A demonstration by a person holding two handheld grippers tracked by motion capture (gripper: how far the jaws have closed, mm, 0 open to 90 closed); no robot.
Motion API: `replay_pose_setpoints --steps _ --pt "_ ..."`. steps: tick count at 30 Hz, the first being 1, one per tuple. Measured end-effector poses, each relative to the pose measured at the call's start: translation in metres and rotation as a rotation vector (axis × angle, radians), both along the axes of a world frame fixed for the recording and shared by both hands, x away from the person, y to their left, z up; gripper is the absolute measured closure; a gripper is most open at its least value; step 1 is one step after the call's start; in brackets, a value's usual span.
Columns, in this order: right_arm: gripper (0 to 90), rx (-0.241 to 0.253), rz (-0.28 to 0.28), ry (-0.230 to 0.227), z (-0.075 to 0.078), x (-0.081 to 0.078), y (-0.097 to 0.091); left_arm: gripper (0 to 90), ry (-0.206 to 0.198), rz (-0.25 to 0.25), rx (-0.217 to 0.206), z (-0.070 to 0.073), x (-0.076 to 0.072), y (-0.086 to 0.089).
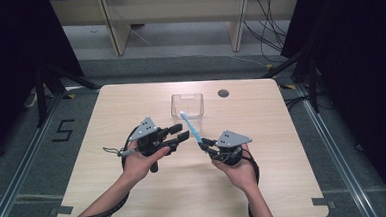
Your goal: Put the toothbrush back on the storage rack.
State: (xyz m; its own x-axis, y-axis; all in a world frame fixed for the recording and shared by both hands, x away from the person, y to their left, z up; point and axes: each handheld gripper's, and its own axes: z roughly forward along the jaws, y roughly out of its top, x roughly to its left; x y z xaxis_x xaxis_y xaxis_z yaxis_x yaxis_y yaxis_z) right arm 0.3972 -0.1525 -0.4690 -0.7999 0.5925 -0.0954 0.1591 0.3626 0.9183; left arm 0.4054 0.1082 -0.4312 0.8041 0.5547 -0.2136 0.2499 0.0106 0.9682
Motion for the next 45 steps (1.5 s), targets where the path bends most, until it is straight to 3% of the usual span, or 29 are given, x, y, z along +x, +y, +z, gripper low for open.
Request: replay_pose_setpoints --steps 2,3,4,8,11,12,14,15,17,21,25,27,30,33,35,45 --pt "79.2 0.010 -0.008 0.022 -0.001 -0.001 0.001 58.1 0.000 0.000 -0.003 0.000 0.001 -0.001" --pt "79.2 0.011 -0.009 0.011 -0.001 0.000 0.002 58.5 0.001 0.001 -0.005 0.000 0.002 -0.002" --pt "79.2 0.013 -0.006 0.038 -0.001 -0.001 0.003 58.7 0.000 0.001 -0.007 0.000 0.002 -0.003" --pt "79.2 0.020 -0.019 0.011 -0.001 0.001 0.003 59.9 0.005 0.005 -0.011 -0.001 0.004 -0.004" --pt "79.2 0.031 -0.022 0.041 -0.002 0.001 0.005 60.7 0.004 0.009 -0.016 0.000 0.006 -0.006" --pt "79.2 0.034 -0.032 0.019 -0.002 0.001 0.006 61.0 0.004 0.010 -0.018 0.000 0.006 -0.007" --pt "79.2 0.042 -0.035 0.032 -0.002 0.001 0.007 61.5 0.003 0.008 -0.014 0.000 0.008 -0.008" --pt "79.2 0.034 -0.036 0.001 -0.002 0.003 0.007 62.1 0.002 0.007 -0.011 0.000 0.008 -0.009" --pt "79.2 0.029 -0.035 -0.006 -0.001 0.003 0.007 63.0 0.002 0.003 -0.007 -0.001 0.010 -0.011" --pt "79.2 0.032 -0.039 0.017 0.001 0.002 0.009 65.0 0.006 -0.001 -0.013 -0.003 0.013 -0.014" --pt "79.2 0.042 -0.034 0.007 0.000 0.003 0.011 68.6 0.003 0.000 -0.015 -0.005 0.015 -0.016" --pt "79.2 0.054 -0.028 0.035 0.000 0.003 0.012 71.1 0.004 0.004 -0.017 -0.006 0.015 -0.017" --pt "79.2 0.062 -0.051 -0.001 0.000 0.003 0.011 74.2 0.002 0.008 -0.015 -0.007 0.017 -0.018" --pt "79.2 0.059 -0.047 0.014 0.000 0.002 0.012 76.7 0.001 0.012 -0.019 -0.008 0.018 -0.018" --pt "79.2 0.065 -0.057 0.050 0.000 0.001 0.013 78.6 0.000 0.014 -0.021 -0.008 0.019 -0.018" --pt "78.7 0.067 -0.067 0.048 -0.003 0.001 0.019 83.3 0.000 -0.021 -0.015 -0.007 0.019 -0.021"
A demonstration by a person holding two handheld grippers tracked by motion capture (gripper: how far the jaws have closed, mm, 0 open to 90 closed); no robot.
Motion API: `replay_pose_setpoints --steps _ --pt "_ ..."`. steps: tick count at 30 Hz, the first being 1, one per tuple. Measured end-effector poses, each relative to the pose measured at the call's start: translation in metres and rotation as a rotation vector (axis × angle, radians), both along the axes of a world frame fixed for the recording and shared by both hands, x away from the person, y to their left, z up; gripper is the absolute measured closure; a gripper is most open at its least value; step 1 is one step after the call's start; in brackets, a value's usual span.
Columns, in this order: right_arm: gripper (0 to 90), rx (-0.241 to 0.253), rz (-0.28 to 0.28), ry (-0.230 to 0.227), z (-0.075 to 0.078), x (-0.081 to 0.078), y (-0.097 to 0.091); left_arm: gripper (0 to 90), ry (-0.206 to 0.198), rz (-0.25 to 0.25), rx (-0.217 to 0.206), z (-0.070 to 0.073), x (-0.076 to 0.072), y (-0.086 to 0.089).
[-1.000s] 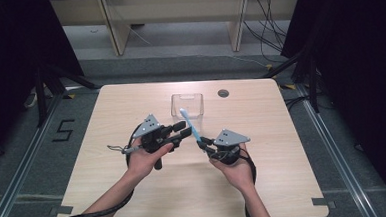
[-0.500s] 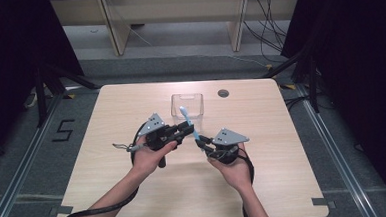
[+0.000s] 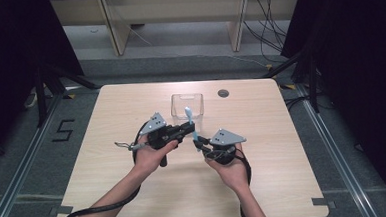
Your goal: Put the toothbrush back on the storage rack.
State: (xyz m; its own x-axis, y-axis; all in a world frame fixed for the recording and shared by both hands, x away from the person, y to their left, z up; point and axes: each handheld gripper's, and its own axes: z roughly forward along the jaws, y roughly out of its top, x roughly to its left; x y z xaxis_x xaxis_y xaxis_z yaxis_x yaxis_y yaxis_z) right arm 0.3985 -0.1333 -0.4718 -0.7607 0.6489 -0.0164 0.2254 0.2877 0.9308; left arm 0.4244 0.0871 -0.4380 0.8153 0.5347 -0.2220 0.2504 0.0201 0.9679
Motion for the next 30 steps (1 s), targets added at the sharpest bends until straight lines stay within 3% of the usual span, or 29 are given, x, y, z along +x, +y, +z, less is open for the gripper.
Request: replay_pose_setpoints --steps 3,4,5,6,8,9,10,11,13,15,18,20,22,26,27,29,30 --pt "78.4 -0.016 0.003 -0.017 0.000 0.001 0.000 84.9 -0.004 -0.010 0.013 0.001 -0.001 -0.001" --pt "78.4 -0.007 -0.002 0.025 0.000 -0.001 0.001 85.1 -0.010 -0.012 0.021 0.001 -0.001 -0.001" --pt "78.3 -0.012 -0.001 0.018 0.000 -0.001 0.002 85.2 -0.012 -0.014 0.023 0.001 -0.001 -0.001" --pt "78.2 -0.024 0.011 -0.018 0.000 0.001 0.001 85.2 -0.012 -0.015 0.025 0.001 -0.001 -0.001" --pt "77.9 -0.028 0.011 -0.025 0.000 0.001 0.002 85.3 -0.015 -0.017 0.027 0.002 -0.001 0.000" --pt "77.5 -0.022 0.018 0.003 0.001 0.000 0.003 85.3 -0.018 -0.019 0.030 0.003 0.000 0.000" --pt "76.9 -0.035 0.010 -0.004 0.001 0.000 0.003 85.3 -0.019 -0.021 0.031 0.003 0.000 0.001" --pt "75.5 -0.047 0.016 -0.032 0.002 0.002 0.002 85.4 -0.019 -0.020 0.028 0.004 0.000 0.001" --pt "71.6 -0.056 0.009 -0.035 0.002 0.002 0.002 85.4 -0.022 -0.020 0.031 0.006 0.000 0.003" --pt "66.9 -0.051 -0.004 -0.003 0.003 0.000 0.002 85.4 -0.032 -0.017 0.036 0.007 0.001 0.005" --pt "59.8 -0.070 -0.021 -0.029 0.003 -0.001 0.001 85.4 -0.046 -0.002 0.049 0.009 0.002 0.008" --pt "56.4 -0.070 -0.027 -0.010 0.003 -0.004 0.000 85.4 -0.051 0.008 0.051 0.011 0.003 0.011" --pt "53.5 -0.080 -0.035 -0.026 0.003 -0.005 -0.004 85.4 -0.058 0.011 0.052 0.013 0.004 0.013" --pt "48.4 -0.087 -0.051 -0.006 0.004 -0.009 -0.012 85.4 -0.067 0.023 0.057 0.016 0.005 0.019" --pt "47.7 -0.092 -0.062 -0.034 0.004 -0.009 -0.017 85.4 -0.067 0.026 0.058 0.017 0.006 0.020" --pt "46.1 -0.082 -0.075 -0.011 0.004 -0.012 -0.021 85.4 -0.073 0.032 0.062 0.018 0.007 0.023" --pt "45.3 -0.090 -0.083 -0.030 0.004 -0.012 -0.025 85.4 -0.074 0.039 0.058 0.019 0.008 0.025"
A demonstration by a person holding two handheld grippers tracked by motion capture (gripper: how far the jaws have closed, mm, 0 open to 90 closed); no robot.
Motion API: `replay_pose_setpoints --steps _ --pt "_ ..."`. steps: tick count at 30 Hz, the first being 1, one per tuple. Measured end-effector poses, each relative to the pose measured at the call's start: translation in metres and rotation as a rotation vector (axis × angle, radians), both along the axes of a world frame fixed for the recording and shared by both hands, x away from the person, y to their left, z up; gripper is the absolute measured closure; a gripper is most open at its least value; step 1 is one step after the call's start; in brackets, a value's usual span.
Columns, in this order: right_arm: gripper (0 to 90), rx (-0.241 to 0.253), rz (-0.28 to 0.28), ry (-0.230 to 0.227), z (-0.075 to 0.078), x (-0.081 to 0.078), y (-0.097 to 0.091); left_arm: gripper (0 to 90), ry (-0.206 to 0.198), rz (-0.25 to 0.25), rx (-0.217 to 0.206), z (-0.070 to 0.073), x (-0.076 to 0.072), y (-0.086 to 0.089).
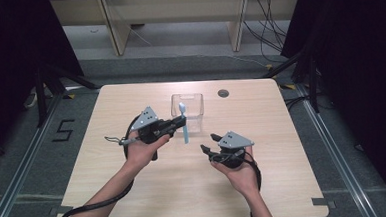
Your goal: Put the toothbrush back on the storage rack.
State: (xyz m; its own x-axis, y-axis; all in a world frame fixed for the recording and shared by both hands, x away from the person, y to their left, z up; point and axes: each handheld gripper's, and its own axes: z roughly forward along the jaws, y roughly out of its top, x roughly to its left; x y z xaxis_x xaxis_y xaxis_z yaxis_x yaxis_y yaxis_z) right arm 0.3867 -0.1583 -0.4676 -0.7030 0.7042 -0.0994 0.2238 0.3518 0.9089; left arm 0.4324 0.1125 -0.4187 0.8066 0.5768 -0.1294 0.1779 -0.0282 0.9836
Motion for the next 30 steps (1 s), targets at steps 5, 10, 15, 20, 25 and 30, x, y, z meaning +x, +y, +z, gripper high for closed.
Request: replay_pose_setpoints --steps 5,10,15,20,25,30 --pt "43.7 0.013 -0.048 -0.005 -0.005 -0.006 -0.015 85.4 -0.012 0.024 -0.001 0.004 0.004 0.008" --pt "42.6 0.024 -0.100 -0.010 -0.012 -0.013 -0.029 85.4 -0.032 0.051 -0.004 0.006 0.008 0.016" --pt "42.3 0.032 -0.139 -0.018 -0.019 -0.018 -0.041 85.3 -0.043 0.071 -0.012 0.010 0.012 0.023" --pt "42.4 0.060 -0.172 -0.026 -0.025 -0.019 -0.049 85.3 -0.051 0.083 -0.027 0.016 0.017 0.028" --pt "42.4 0.060 -0.155 -0.032 -0.029 -0.017 -0.049 85.3 -0.077 0.092 -0.032 0.023 0.023 0.029" --pt "42.3 0.064 -0.160 0.004 -0.029 -0.019 -0.045 85.3 -0.088 0.096 -0.034 0.029 0.029 0.027"
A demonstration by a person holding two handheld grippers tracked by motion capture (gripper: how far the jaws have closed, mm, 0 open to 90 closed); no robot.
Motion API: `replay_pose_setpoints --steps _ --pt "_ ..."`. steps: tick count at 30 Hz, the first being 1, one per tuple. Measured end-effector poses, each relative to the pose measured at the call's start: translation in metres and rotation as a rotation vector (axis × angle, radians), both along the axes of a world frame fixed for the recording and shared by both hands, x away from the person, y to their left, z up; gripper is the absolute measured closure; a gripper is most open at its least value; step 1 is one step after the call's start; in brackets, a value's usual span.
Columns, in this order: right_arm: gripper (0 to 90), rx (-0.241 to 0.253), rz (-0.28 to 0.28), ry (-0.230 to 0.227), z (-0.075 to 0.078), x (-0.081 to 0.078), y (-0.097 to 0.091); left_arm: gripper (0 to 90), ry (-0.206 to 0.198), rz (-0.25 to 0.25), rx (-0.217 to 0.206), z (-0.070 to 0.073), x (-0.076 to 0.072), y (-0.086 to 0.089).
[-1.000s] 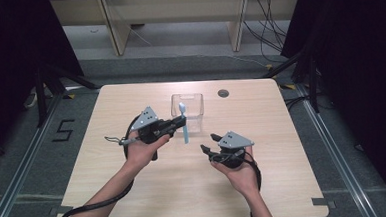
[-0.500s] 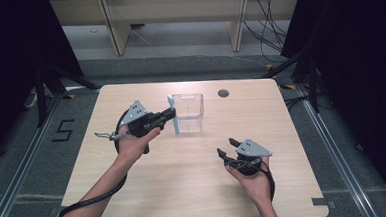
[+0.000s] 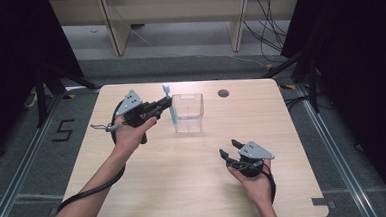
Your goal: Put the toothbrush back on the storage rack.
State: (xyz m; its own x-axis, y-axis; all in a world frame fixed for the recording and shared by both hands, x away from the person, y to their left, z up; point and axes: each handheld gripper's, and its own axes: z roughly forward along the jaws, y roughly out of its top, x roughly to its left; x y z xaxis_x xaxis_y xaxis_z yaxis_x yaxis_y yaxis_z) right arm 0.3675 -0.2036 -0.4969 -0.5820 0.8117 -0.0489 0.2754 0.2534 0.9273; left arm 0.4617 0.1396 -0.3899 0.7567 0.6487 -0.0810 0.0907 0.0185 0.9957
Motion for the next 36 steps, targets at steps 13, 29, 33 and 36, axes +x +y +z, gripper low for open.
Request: replay_pose_setpoints --steps 13,29,33,36 --pt "42.4 -0.028 0.010 -0.031 -0.001 0.003 -0.002 85.3 -0.029 0.030 -0.007 0.004 0.013 -0.001" --pt "42.4 -0.010 0.005 0.007 -0.001 0.000 0.001 85.3 -0.029 0.064 -0.007 0.006 0.025 0.000" --pt "42.4 -0.017 0.005 -0.010 -0.001 0.000 0.000 85.2 -0.025 0.067 -0.001 0.004 0.027 -0.001" --pt "42.4 -0.015 0.003 -0.016 -0.001 0.001 0.001 85.3 -0.018 0.068 -0.001 0.002 0.028 -0.002"
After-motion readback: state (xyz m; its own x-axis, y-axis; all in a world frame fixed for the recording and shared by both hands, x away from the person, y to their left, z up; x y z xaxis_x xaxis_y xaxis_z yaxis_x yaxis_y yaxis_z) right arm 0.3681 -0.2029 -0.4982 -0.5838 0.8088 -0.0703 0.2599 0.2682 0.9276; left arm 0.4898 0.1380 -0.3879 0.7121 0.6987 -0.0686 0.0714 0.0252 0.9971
